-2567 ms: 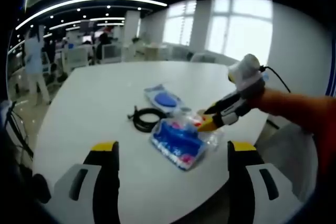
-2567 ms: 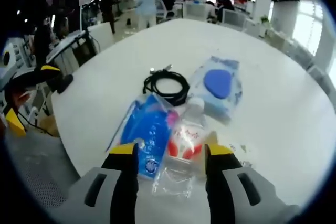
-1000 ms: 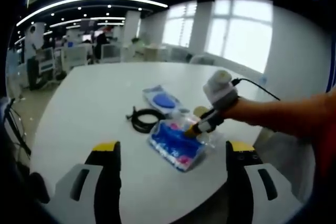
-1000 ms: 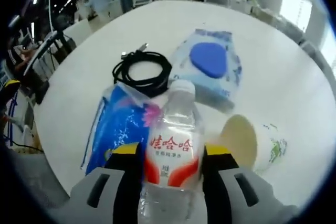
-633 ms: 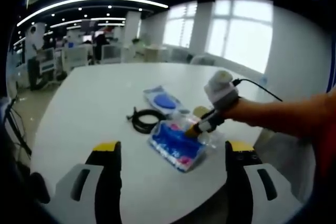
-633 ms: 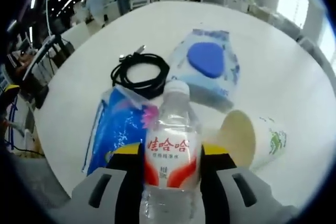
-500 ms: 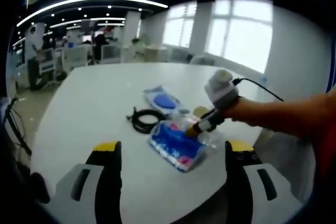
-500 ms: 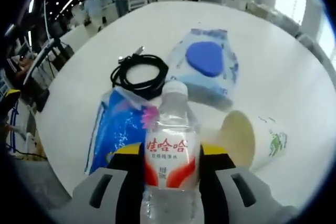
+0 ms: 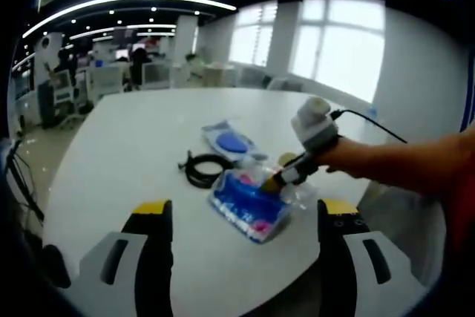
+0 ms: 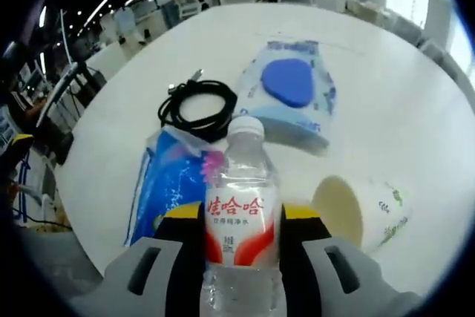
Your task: Arrange the tabletop items into an orderly group along one side of the table until the central work area is clear of visible clutter.
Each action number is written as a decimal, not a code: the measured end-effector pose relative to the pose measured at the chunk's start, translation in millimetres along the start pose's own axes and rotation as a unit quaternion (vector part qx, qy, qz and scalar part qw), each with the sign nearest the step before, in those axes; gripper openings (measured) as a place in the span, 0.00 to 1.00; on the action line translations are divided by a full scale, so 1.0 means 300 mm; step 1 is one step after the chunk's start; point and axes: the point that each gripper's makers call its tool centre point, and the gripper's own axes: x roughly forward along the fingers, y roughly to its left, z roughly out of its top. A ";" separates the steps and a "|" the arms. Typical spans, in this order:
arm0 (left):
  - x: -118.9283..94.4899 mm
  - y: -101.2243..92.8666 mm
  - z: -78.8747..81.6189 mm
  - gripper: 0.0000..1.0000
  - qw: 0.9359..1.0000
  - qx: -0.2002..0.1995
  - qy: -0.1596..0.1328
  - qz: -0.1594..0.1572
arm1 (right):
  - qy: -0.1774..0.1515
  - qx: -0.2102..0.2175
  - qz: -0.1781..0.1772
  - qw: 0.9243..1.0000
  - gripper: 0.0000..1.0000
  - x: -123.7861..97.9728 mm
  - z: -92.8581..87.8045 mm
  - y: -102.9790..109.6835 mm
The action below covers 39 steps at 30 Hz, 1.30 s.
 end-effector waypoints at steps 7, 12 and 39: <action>0.001 0.000 -0.001 0.77 1.000 0.000 0.001 0.000 | -0.005 -0.001 0.005 1.000 0.37 -0.004 0.005 0.004; 0.003 -0.002 -0.003 0.77 1.000 0.001 0.003 -0.001 | -0.013 -0.002 0.007 1.000 0.37 -0.014 0.022 0.006; -0.011 0.010 0.027 0.75 1.000 -0.009 -0.020 0.004 | -0.204 -0.075 0.051 0.975 0.37 -0.207 0.314 0.193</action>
